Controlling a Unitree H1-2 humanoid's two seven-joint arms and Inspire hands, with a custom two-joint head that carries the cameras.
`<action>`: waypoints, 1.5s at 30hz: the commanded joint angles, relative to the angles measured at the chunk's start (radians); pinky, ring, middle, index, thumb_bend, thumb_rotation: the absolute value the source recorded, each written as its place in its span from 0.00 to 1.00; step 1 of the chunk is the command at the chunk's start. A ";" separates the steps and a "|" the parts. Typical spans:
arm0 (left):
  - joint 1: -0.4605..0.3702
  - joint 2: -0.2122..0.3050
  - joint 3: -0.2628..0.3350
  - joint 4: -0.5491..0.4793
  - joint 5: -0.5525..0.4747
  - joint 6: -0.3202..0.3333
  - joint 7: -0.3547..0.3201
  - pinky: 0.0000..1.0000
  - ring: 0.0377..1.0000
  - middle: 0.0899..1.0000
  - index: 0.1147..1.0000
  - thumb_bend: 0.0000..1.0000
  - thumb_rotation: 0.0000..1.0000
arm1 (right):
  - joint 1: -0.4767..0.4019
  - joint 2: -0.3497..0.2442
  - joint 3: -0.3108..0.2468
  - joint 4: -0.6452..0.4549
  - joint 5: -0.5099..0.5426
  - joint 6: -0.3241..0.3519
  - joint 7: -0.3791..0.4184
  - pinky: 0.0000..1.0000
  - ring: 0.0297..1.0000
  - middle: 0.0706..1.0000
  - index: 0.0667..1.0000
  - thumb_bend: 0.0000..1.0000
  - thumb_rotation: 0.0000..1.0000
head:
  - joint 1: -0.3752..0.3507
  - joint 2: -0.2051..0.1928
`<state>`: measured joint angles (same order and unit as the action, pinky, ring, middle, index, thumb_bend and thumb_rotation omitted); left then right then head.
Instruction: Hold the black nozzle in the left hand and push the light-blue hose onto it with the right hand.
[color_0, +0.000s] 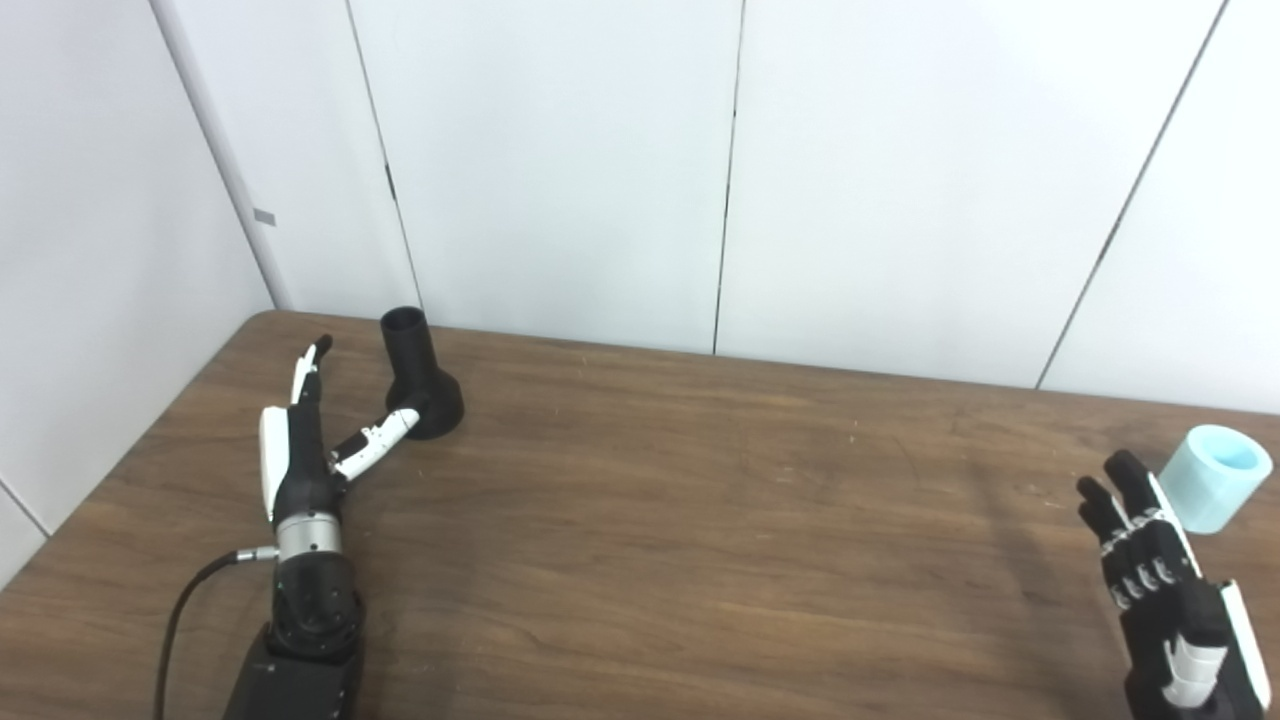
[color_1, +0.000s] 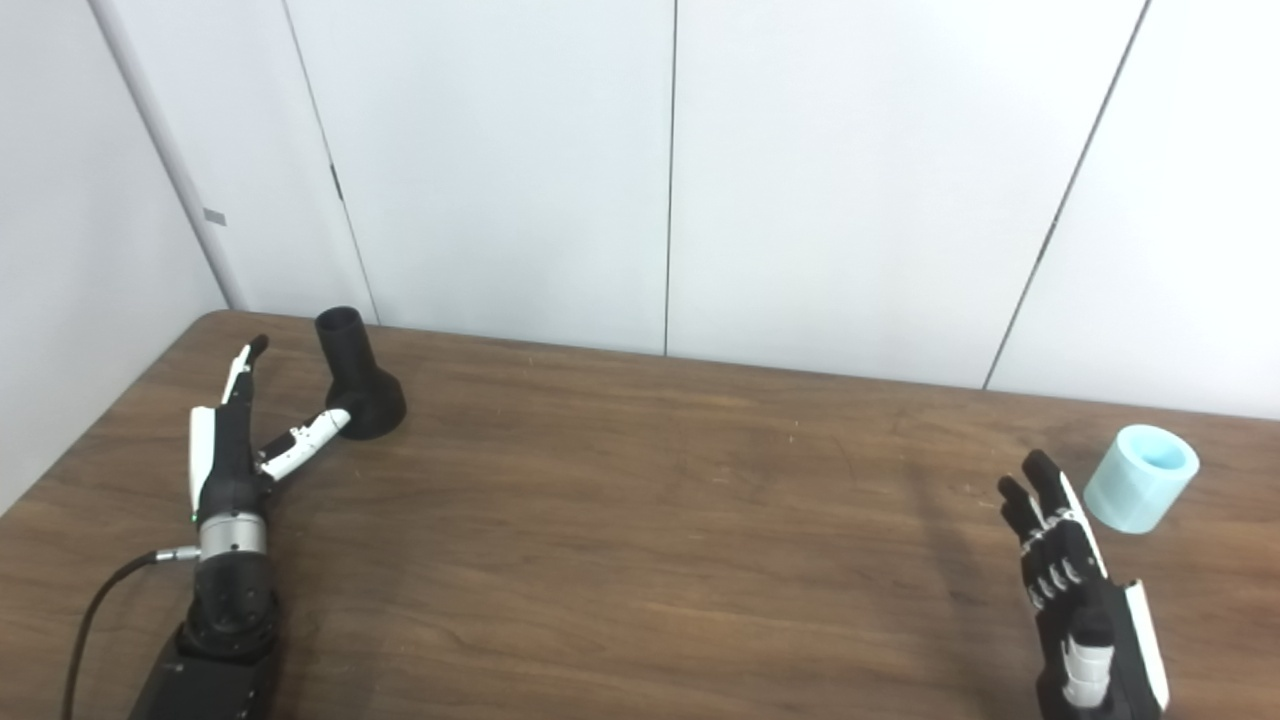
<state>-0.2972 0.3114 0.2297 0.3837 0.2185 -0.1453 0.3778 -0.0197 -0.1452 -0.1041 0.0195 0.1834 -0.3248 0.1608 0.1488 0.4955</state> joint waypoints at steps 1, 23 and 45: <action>-0.024 0.019 -0.014 0.020 0.024 -0.033 0.011 1.00 1.00 0.97 0.83 0.86 0.37 | 0.068 0.062 0.026 0.065 0.010 0.005 -0.010 0.96 0.94 0.98 0.95 0.75 1.00 | -0.002 0.003; -0.041 0.066 -0.105 0.095 0.095 -0.045 -0.018 1.00 1.00 0.95 0.76 0.88 0.35 | 0.076 0.067 0.026 0.033 -0.006 0.035 -0.019 0.95 0.94 0.98 0.96 0.75 1.00 | -0.003 0.018; -0.125 0.119 -0.096 0.268 0.107 -0.029 0.061 1.00 0.99 0.94 0.75 0.90 0.37 | 0.082 0.063 0.027 0.016 -0.007 0.048 -0.014 0.95 0.94 0.98 0.95 0.75 1.00 | -0.008 0.029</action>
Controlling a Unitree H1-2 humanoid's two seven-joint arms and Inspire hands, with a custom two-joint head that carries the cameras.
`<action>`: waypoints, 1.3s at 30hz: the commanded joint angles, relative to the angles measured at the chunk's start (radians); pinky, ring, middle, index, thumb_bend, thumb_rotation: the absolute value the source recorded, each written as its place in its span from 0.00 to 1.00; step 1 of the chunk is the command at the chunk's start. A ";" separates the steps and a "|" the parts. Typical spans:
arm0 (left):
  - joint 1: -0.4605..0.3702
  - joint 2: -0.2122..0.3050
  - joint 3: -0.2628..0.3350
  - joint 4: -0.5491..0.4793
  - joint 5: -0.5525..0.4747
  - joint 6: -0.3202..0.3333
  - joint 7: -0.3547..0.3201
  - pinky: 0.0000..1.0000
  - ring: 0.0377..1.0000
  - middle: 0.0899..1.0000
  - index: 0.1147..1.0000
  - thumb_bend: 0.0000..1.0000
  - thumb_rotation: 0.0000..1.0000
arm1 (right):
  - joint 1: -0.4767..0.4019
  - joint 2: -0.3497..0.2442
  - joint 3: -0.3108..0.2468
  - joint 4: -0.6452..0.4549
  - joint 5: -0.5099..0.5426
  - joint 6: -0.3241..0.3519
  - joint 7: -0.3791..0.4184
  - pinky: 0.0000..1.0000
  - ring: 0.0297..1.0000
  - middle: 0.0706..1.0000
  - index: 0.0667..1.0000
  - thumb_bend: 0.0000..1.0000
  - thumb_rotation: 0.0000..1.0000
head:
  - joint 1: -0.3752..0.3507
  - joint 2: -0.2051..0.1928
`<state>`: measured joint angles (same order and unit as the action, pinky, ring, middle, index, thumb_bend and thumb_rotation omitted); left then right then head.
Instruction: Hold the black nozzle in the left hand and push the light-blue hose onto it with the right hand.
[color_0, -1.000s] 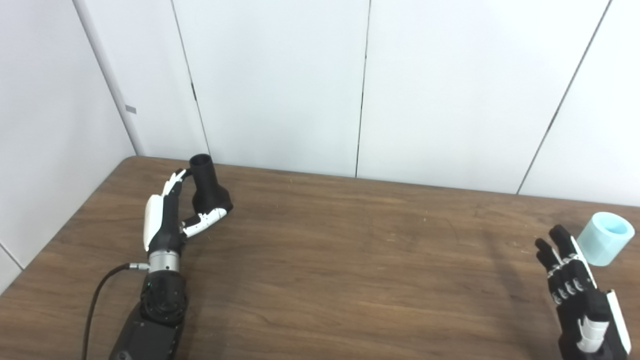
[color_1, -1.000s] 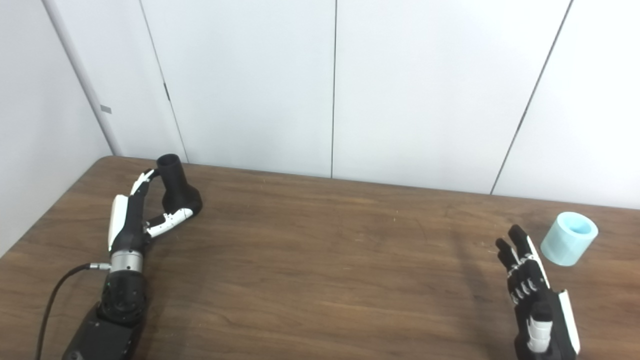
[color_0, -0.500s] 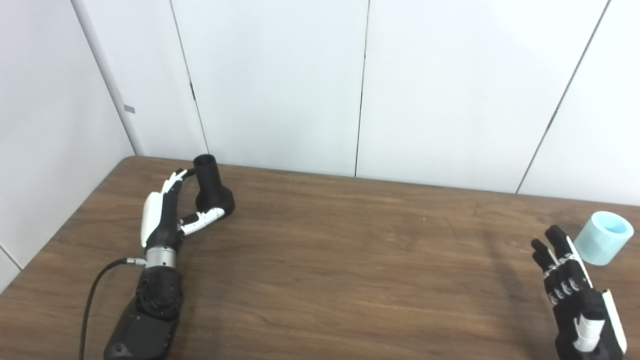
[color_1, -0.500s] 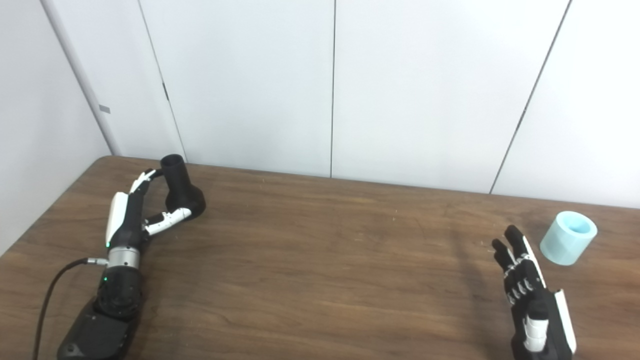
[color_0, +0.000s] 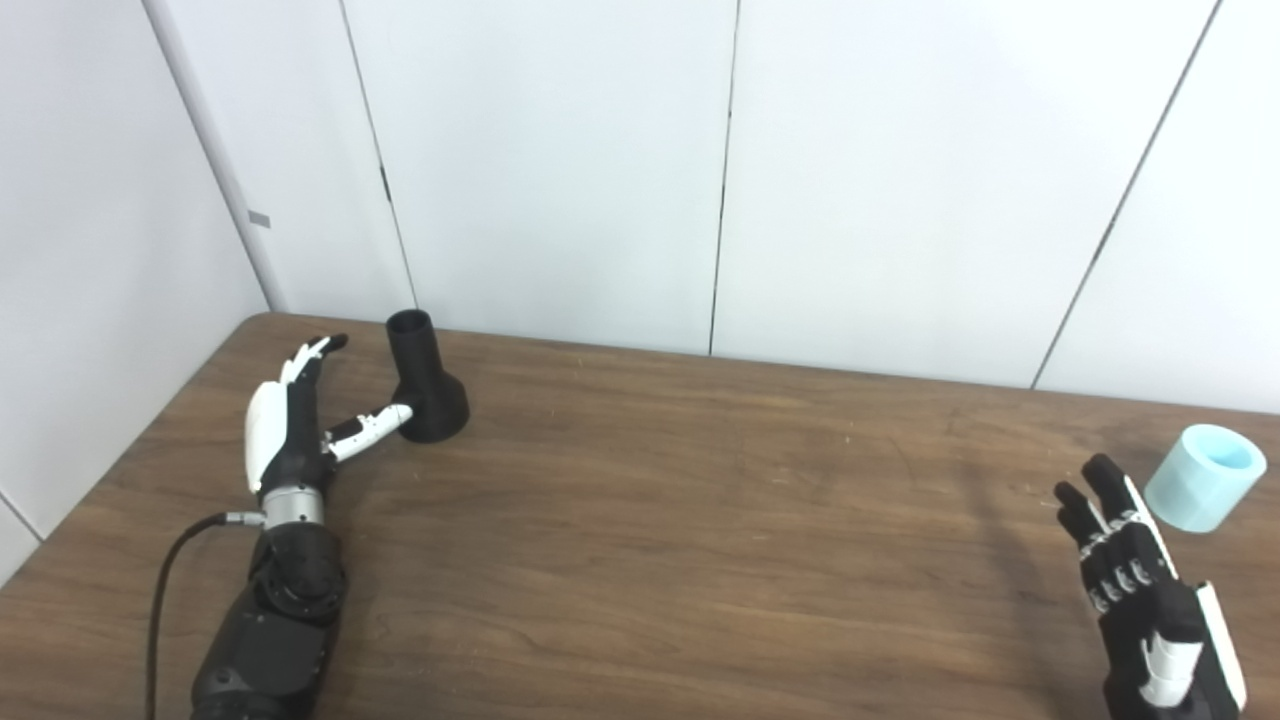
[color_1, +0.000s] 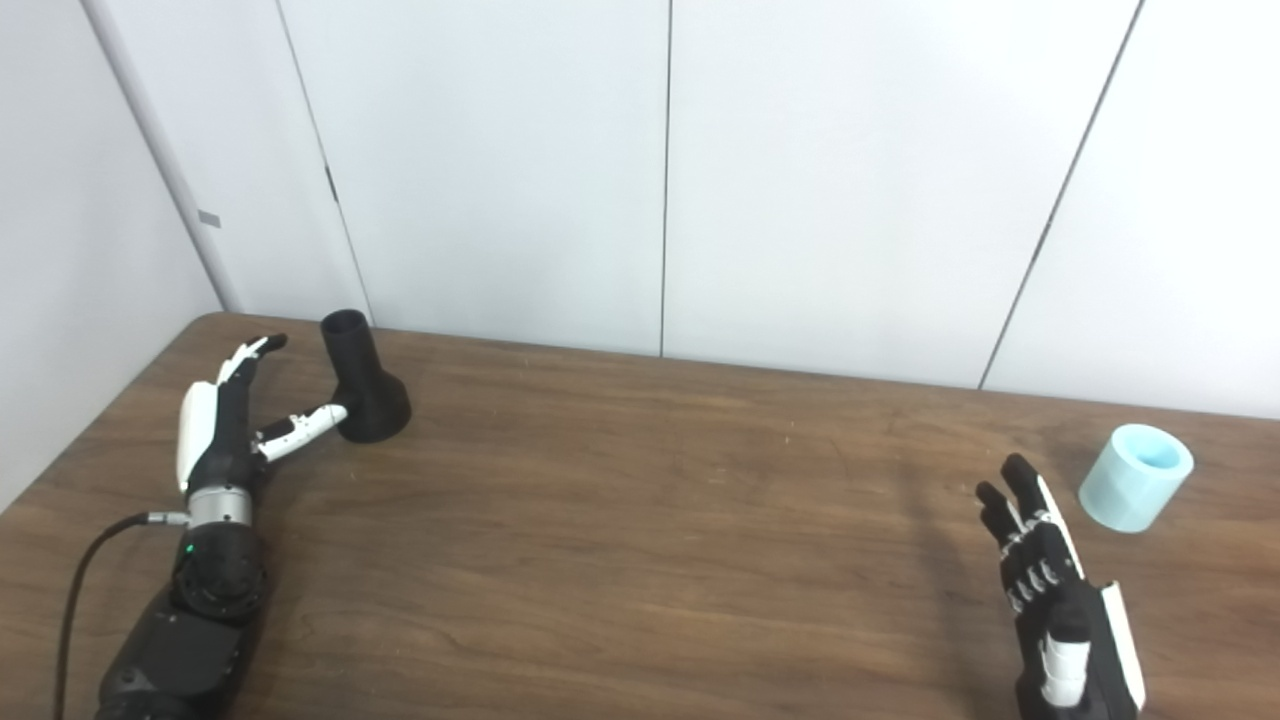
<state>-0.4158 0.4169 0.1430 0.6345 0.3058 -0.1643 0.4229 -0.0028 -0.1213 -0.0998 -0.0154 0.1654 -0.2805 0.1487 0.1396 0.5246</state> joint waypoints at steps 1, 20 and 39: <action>-0.010 0.015 -0.014 0.023 0.019 -0.010 0.013 1.00 0.99 0.94 0.75 0.90 0.37 | 0.065 0.039 0.023 0.049 0.011 0.004 -0.002 0.95 0.94 0.98 0.95 0.75 1.00 | 0.001 0.000; 0.006 0.033 -0.064 -0.015 -0.065 -0.078 -0.208 1.00 0.98 0.95 0.67 0.93 0.39 | 0.067 0.042 0.027 0.032 0.009 0.016 -0.004 0.95 0.94 0.98 0.96 0.75 1.00 | -0.004 0.007; -0.056 0.055 -0.063 0.077 -0.028 -0.062 -0.130 1.00 0.96 0.93 0.67 0.93 0.36 | 0.073 0.038 0.026 0.017 0.009 0.027 -0.005 0.96 0.94 0.98 0.96 0.75 1.00 | -0.006 0.016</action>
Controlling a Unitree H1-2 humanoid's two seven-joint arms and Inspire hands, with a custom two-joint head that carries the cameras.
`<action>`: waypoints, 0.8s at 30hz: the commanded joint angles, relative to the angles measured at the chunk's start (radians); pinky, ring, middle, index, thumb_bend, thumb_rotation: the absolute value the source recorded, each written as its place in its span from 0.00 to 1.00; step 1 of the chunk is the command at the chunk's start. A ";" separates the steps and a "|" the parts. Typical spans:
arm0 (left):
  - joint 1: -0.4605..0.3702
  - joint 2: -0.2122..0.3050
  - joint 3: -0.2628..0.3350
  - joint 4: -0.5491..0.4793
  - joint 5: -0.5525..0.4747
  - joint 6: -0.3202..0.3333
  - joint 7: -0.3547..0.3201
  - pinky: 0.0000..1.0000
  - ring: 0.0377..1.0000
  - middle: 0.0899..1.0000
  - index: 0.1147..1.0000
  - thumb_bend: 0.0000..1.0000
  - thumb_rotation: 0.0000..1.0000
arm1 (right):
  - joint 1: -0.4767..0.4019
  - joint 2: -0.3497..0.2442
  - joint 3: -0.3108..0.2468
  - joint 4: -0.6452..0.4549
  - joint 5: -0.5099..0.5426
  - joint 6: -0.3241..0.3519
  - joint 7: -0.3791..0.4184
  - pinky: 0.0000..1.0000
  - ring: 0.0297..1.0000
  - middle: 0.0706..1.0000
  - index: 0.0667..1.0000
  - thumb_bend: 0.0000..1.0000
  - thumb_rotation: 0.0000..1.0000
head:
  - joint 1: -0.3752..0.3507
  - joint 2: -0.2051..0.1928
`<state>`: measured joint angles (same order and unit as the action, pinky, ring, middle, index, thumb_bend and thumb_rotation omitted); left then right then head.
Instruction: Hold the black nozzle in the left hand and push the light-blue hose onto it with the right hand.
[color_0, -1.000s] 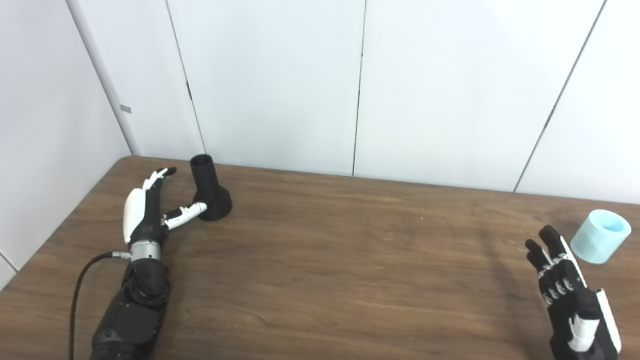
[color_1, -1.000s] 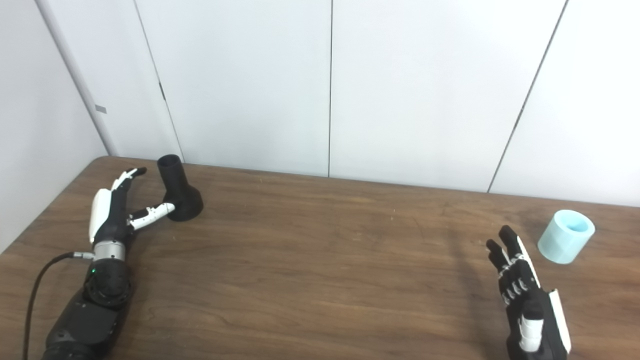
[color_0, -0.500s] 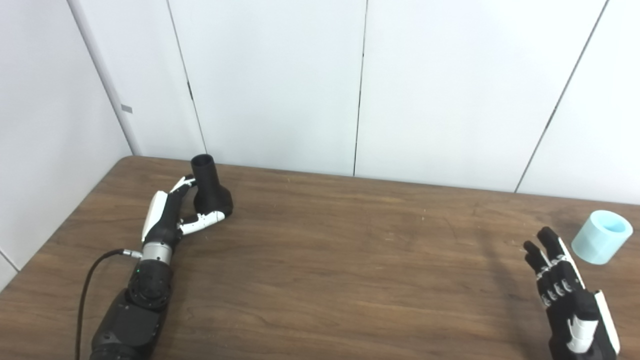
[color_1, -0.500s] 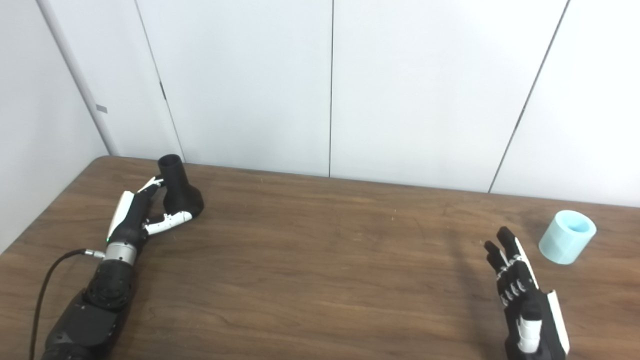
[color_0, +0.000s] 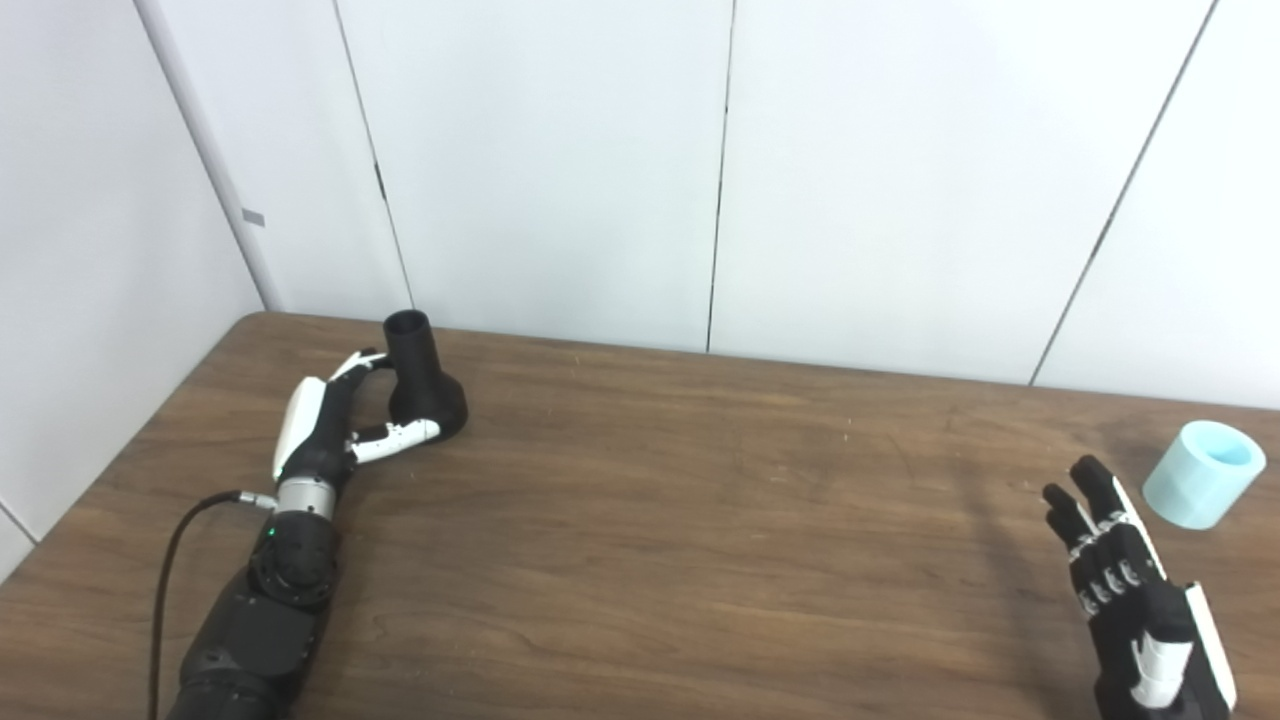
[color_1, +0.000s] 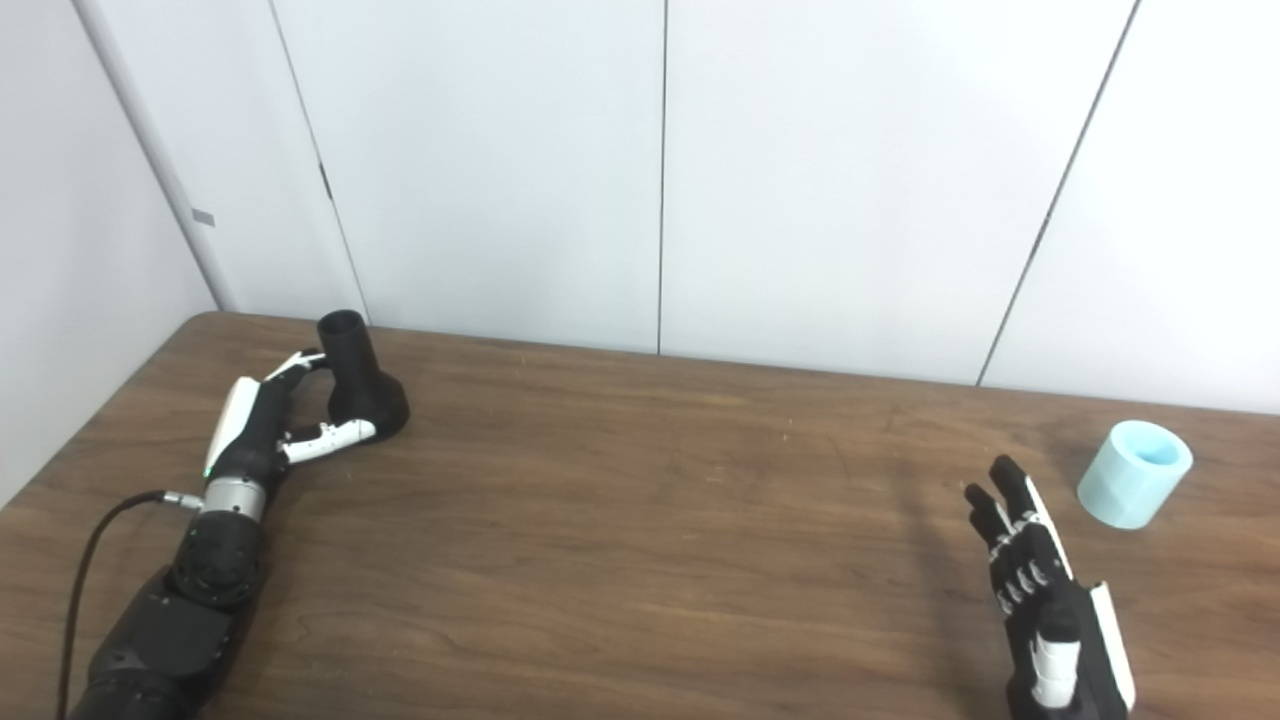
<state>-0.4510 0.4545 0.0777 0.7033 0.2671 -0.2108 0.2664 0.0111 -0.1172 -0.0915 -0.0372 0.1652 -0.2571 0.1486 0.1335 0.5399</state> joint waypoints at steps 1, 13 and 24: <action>-0.025 0.016 0.004 0.011 0.010 -0.011 0.033 1.00 0.96 0.93 0.67 0.93 0.36 | 0.059 0.034 0.018 0.038 0.009 0.005 -0.005 0.96 0.94 0.98 0.96 0.75 1.00 | 0.000 0.001; -0.055 0.012 -0.020 0.065 0.014 -0.014 0.024 1.00 0.95 0.92 0.67 0.93 0.35 | 0.063 0.038 0.022 0.022 0.002 0.016 -0.011 0.96 0.94 0.98 0.96 0.75 1.00 | -0.006 0.008; -0.051 0.017 -0.062 0.036 -0.022 0.007 -0.118 1.00 0.97 0.96 0.70 0.94 0.37 | 0.060 0.037 0.025 0.026 -0.001 0.012 -0.011 0.96 0.94 0.98 0.96 0.75 1.00 | -0.009 0.013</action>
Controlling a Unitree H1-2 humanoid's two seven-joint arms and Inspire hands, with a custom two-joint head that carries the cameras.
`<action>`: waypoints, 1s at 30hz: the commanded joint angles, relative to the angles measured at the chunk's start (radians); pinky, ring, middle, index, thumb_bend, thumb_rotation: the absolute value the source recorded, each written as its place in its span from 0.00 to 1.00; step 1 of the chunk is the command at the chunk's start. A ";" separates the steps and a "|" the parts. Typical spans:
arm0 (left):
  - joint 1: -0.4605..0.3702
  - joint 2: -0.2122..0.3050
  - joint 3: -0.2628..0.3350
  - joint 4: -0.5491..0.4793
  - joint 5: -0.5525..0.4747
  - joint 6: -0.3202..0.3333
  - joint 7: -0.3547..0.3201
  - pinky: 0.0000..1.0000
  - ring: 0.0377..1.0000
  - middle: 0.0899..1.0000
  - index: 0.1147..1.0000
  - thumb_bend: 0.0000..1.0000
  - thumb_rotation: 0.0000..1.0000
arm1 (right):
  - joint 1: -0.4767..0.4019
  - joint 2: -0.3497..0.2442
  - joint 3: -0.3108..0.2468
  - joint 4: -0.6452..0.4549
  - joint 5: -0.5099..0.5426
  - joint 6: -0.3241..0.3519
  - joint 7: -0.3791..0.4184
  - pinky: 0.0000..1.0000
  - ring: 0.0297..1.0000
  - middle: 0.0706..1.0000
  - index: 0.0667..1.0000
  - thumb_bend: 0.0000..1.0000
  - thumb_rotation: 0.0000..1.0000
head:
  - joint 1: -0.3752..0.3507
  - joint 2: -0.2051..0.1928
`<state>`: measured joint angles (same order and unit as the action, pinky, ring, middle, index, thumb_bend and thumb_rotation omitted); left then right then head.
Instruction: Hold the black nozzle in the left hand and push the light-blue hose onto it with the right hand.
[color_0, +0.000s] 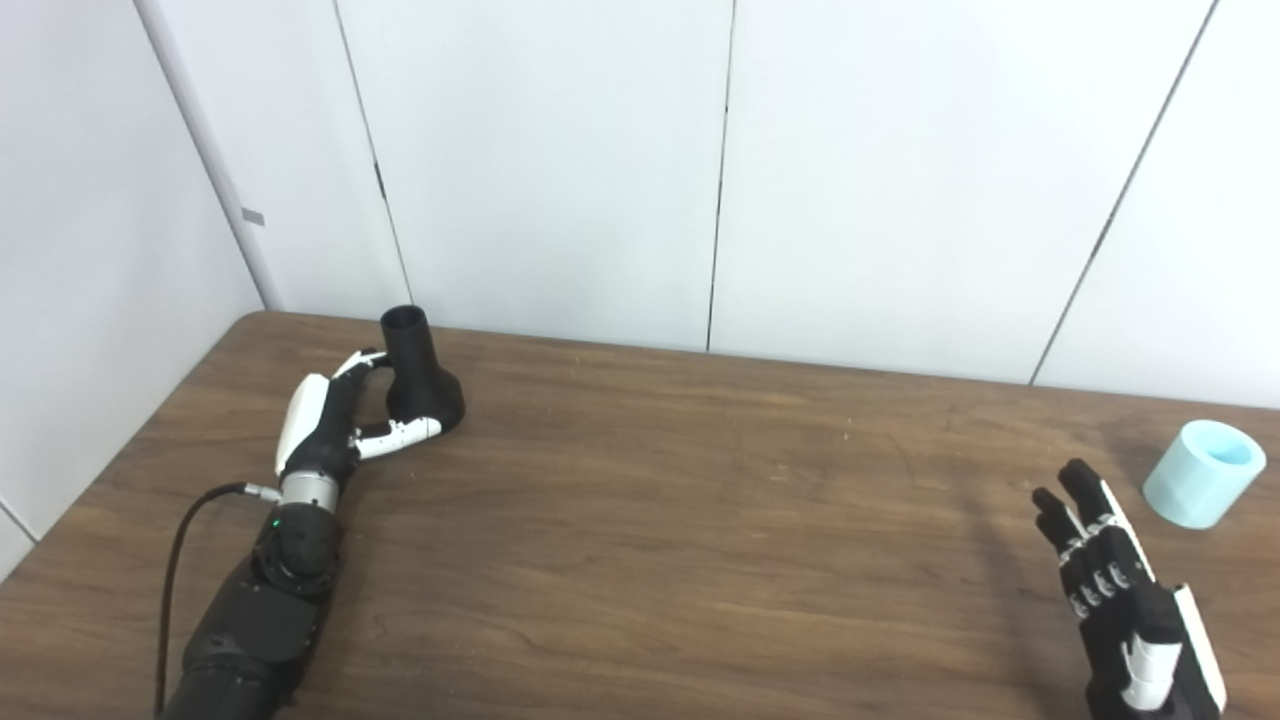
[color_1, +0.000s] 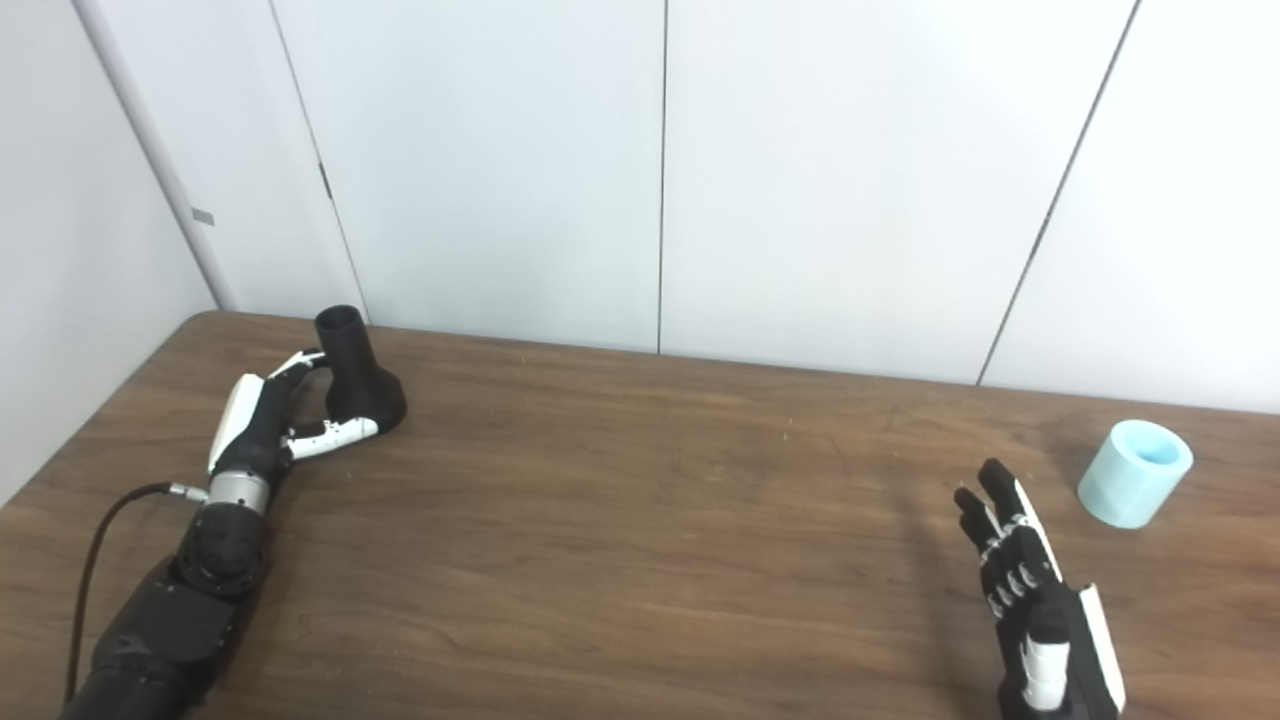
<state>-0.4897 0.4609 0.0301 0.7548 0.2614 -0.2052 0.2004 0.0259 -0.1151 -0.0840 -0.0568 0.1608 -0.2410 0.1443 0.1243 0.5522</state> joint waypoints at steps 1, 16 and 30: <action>-0.011 0.015 -0.020 -0.024 -0.026 0.010 -0.087 1.00 0.98 0.97 0.71 0.94 0.37 | 0.046 0.035 0.018 0.044 0.003 -0.004 -0.007 0.96 0.94 0.98 0.96 0.75 1.00 | 0.000 0.001; -0.031 0.054 -0.080 -0.051 0.027 0.100 -0.134 1.00 0.87 0.80 0.68 0.92 0.35 | 0.051 0.036 0.022 0.023 -0.003 0.008 -0.012 0.96 0.94 0.98 0.96 0.74 1.00 | -0.001 0.011; -0.048 0.021 -0.079 -0.004 0.041 0.095 -0.038 0.63 0.48 0.39 0.47 0.52 0.00 | 0.052 0.038 0.022 0.013 -0.004 0.017 -0.013 0.96 0.94 0.98 0.96 0.74 1.00 | -0.004 0.017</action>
<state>-0.5389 0.4989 -0.0330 0.7361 0.3080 -0.1109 0.1955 0.0340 -0.1075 -0.0774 -0.0707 0.1508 -0.2246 0.1398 0.1197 0.5691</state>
